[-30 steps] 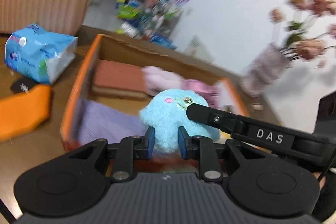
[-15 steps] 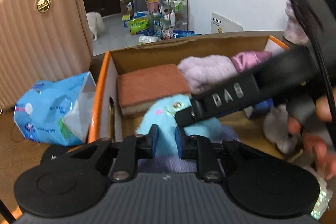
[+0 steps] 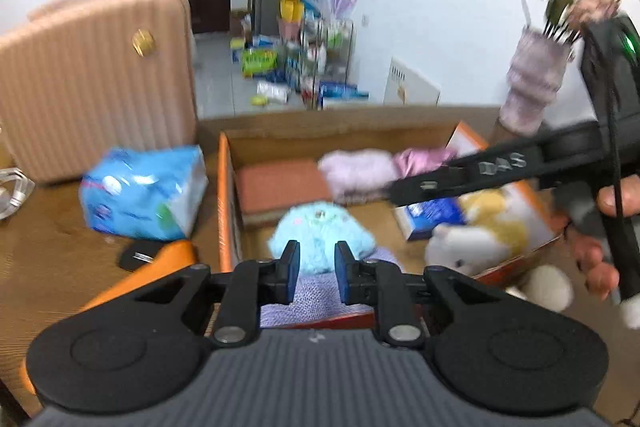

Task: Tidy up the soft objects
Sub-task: 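Withdraw both grippers and move them toward the sparkly ball and white triangle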

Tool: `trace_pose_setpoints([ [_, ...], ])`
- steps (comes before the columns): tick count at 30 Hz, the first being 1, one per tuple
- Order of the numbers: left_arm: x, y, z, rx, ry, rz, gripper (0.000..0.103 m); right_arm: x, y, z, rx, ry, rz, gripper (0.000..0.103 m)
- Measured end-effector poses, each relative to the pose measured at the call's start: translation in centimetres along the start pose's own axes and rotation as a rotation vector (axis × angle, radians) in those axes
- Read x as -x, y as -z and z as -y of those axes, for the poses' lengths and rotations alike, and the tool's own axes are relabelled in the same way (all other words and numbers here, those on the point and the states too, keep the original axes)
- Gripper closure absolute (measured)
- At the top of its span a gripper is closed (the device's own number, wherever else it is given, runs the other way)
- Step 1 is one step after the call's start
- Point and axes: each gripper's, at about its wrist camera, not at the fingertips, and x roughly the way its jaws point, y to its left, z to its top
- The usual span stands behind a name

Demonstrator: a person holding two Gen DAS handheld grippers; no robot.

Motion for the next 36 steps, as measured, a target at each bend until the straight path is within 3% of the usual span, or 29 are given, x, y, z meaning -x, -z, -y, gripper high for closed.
trace_pose_setpoints([
  [3, 3.8, -0.8, 0.3, -0.005, -0.019, 0.055, 0.083, 5.6, 0.9, -0.5, 0.059, 0.093, 0.056, 0.057],
  [5, 6.1, -0.3, 0.4, -0.001, -0.026, 0.085, 0.077, 9.2, 2.3, -0.5, 0.096, 0.149, 0.094, 0.053],
  [7, 7.9, 0.6, 0.9, -0.003, -0.042, 0.110, 0.057, 12.4, 3.9, -0.4, 0.135, 0.207, 0.136, 0.047],
  [9, 9.4, 2.0, 1.5, -0.010, -0.058, 0.134, 0.054, 15.5, 6.0, -0.1, 0.181, 0.269, 0.181, 0.045],
  [12, 11.3, 4.3, 2.3, -0.004, -0.069, 0.187, 0.034, 19.5, 9.1, 0.4, 0.231, 0.320, 0.262, 0.040],
  [14, 12.5, 5.5, 3.1, -0.003, -0.077, 0.232, 0.029, 21.1, 11.0, 0.5, 0.247, 0.336, 0.314, 0.029],
  [16, 13.3, 6.1, 3.9, -0.010, -0.075, 0.251, 0.027, 22.4, 12.4, 0.3, 0.257, 0.353, 0.341, 0.029],
  [21, 14.3, 8.3, 5.7, -0.009, -0.083, 0.269, 0.026, 24.2, 16.0, -1.3, 0.285, 0.340, 0.402, 0.029],
  [26, 15.9, 14.2, 7.0, 0.010, -0.099, 0.295, 0.022, 24.8, 22.0, -1.5, 0.215, 0.223, 0.444, 0.027],
  [32, 17.1, 21.8, 8.0, 0.073, -0.127, 0.225, 0.019, 24.0, 30.5, -1.2, 0.136, 0.131, 0.418, 0.027],
  [36, 16.6, 23.2, 7.6, 0.130, -0.105, 0.166, 0.019, 23.0, 34.2, -1.0, 0.105, 0.120, 0.359, 0.027],
])
